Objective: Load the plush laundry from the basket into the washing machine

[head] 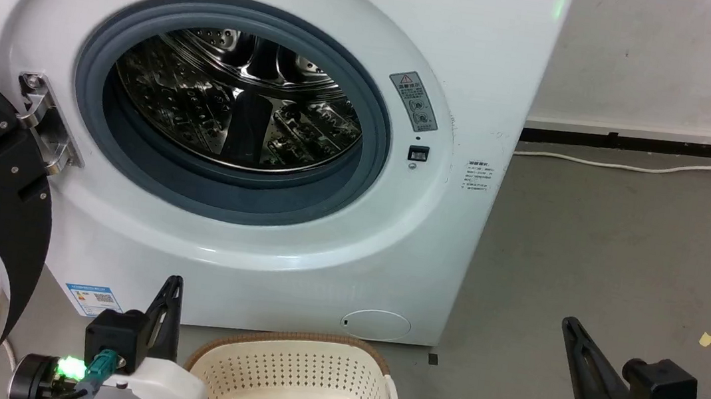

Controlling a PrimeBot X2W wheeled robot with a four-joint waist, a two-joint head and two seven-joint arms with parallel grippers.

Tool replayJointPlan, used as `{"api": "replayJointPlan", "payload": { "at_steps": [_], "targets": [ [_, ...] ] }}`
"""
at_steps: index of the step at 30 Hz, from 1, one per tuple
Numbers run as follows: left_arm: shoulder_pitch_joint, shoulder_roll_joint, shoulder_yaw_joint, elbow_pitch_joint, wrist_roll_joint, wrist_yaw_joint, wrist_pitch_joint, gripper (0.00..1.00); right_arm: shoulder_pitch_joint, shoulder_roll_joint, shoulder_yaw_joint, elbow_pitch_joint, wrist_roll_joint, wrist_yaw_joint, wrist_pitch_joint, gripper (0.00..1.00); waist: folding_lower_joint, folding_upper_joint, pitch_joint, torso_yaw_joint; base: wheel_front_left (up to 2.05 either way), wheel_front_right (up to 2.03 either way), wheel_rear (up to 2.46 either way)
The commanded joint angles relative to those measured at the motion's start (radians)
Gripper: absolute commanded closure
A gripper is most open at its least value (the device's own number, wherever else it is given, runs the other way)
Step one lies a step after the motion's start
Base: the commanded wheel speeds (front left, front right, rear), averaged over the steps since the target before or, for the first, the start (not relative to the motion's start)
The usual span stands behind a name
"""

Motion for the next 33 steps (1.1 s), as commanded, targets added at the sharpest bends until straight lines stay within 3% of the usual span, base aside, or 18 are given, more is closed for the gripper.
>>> {"api": "replayJointPlan", "payload": {
  "at_steps": [1, 16, 17, 33],
  "targets": [
    [-0.015, 0.000, 0.003, -0.004, 0.002, -0.005, 0.000, 1.00, -0.012, 0.000, -0.003, -0.005, -0.006, 0.000, 0.001, 1.00, 0.0000, 0.0000, 0.000, 0.000, 0.00, 0.00, 0.00],
    [-0.015, 0.000, 0.003, -0.004, 0.002, -0.005, 0.000, 1.00, -0.012, 0.000, -0.003, -0.005, -0.006, 0.000, 0.001, 1.00, 0.0000, 0.0000, 0.000, 0.000, 0.00, 0.00, 0.00],
    [0.000, 0.000, 0.000, 0.000, 0.000, 0.000, 0.000, 0.00, 0.000, 0.000, 0.000, 0.000, 0.000, 0.000, 0.000, 0.00, 0.0000, 0.0000, 0.000, 0.000, 0.00, 0.00, 0.00],
    [-0.001, 0.000, -0.015, -0.003, -0.011, 0.006, -0.023, 0.00, -0.003, 0.000, -0.001, -0.014, 0.024, 0.000, -0.023, 0.00, 0.0000, 0.0000, 0.015, -0.004, 0.00, 0.00, 0.00]
  ]
}}
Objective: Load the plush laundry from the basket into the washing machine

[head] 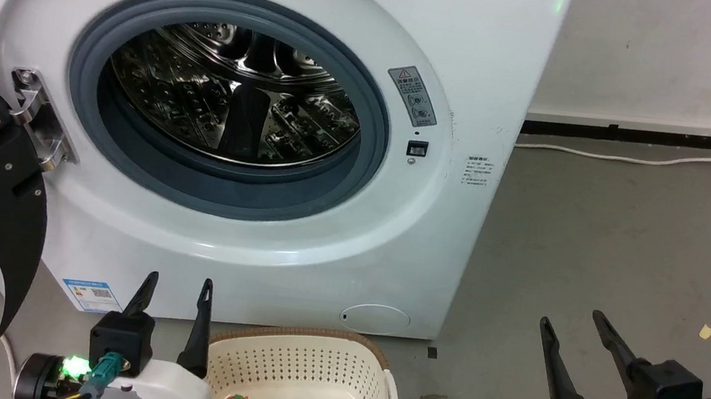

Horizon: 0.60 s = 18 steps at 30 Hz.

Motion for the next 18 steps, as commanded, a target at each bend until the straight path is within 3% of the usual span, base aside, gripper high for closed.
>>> {"api": "replayJointPlan", "payload": {
  "at_steps": [1, 18],
  "targets": [
    [-0.003, 0.000, -0.003, -0.002, -0.010, 0.004, -0.011, 0.00, -0.005, 0.000, -0.002, -0.007, 0.013, 0.000, -0.011, 0.00, 0.0000, 0.0000, 0.005, -0.002, 0.00, 0.00, 0.00],
    [-0.066, 0.014, -0.037, 0.104, -0.010, -0.015, -0.046, 0.00, -0.045, 0.000, 0.006, -0.039, 0.038, 0.000, -0.046, 0.00, 0.0000, 0.0000, 0.111, -0.041, 0.00, 0.00, 0.00]
  ]
}}
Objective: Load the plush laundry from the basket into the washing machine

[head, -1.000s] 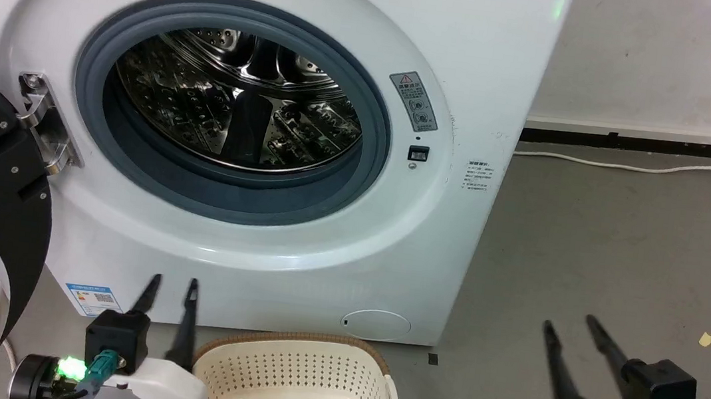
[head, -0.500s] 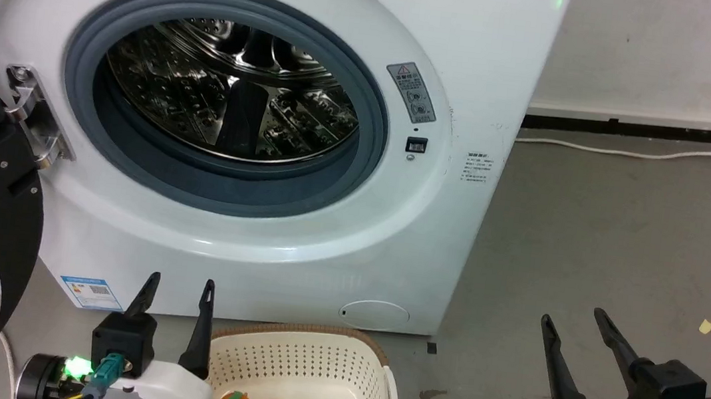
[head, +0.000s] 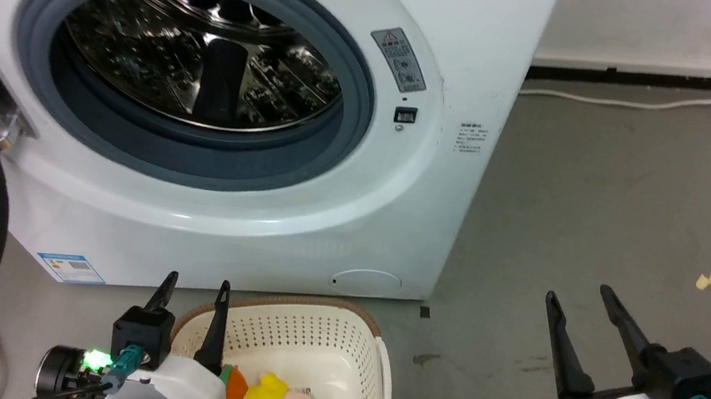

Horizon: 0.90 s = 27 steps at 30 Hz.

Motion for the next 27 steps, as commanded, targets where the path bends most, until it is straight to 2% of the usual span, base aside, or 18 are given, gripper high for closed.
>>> {"api": "replayJointPlan", "payload": {
  "at_steps": [1, 13, 27],
  "targets": [
    [-0.024, 0.009, -0.005, 0.019, -0.003, -0.006, -0.009, 0.00, -0.020, 0.000, 0.000, -0.012, 0.007, 0.000, -0.012, 0.00, -0.0001, -0.0001, 0.020, -0.011, 0.00, 0.00, 0.00],
    [-0.115, 0.034, -0.030, 0.192, -0.010, -0.024, -0.026, 0.00, -0.053, 0.000, 0.013, -0.038, 0.041, 0.000, -0.036, 0.00, -0.0001, -0.0001, 0.116, -0.056, 0.00, 0.00, 0.00],
    [-0.241, 0.086, -0.077, 0.407, -0.011, -0.046, 0.010, 0.00, -0.092, 0.000, 0.026, -0.065, 0.095, 0.000, -0.066, 0.00, -0.0002, -0.0001, 0.244, -0.118, 0.00, 0.00, 0.00]
  ]
}}
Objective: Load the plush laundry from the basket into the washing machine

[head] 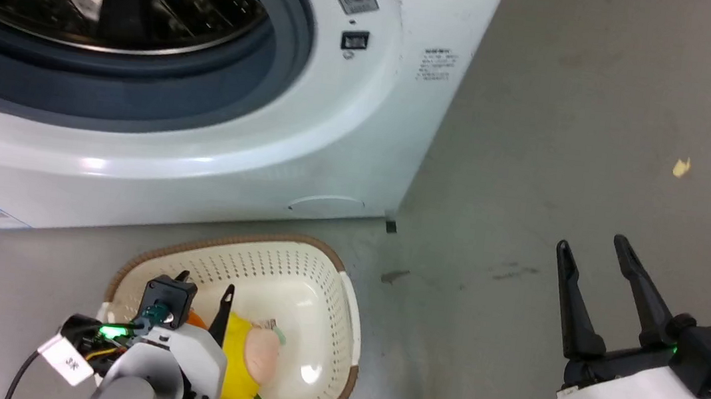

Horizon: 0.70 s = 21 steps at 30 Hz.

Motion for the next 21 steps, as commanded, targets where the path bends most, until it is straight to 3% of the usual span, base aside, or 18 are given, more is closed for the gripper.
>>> {"api": "replayJointPlan", "payload": {
  "at_steps": [1, 21],
  "targets": [
    [-0.033, 0.016, -0.012, 0.035, 0.001, -0.005, 0.000, 0.00, -0.022, 0.000, 0.003, -0.011, 0.015, 0.000, -0.011, 0.00, -0.0002, -0.0001, 0.032, -0.019, 0.00, 0.00, 0.00],
    [-0.204, 0.113, -0.103, 0.284, 0.012, -0.023, 0.043, 0.00, -0.083, 0.000, 0.033, -0.054, 0.092, 0.000, -0.053, 0.00, -0.0002, -0.0001, 0.223, -0.103, 0.00, 0.00, 0.00]
  ]
}}
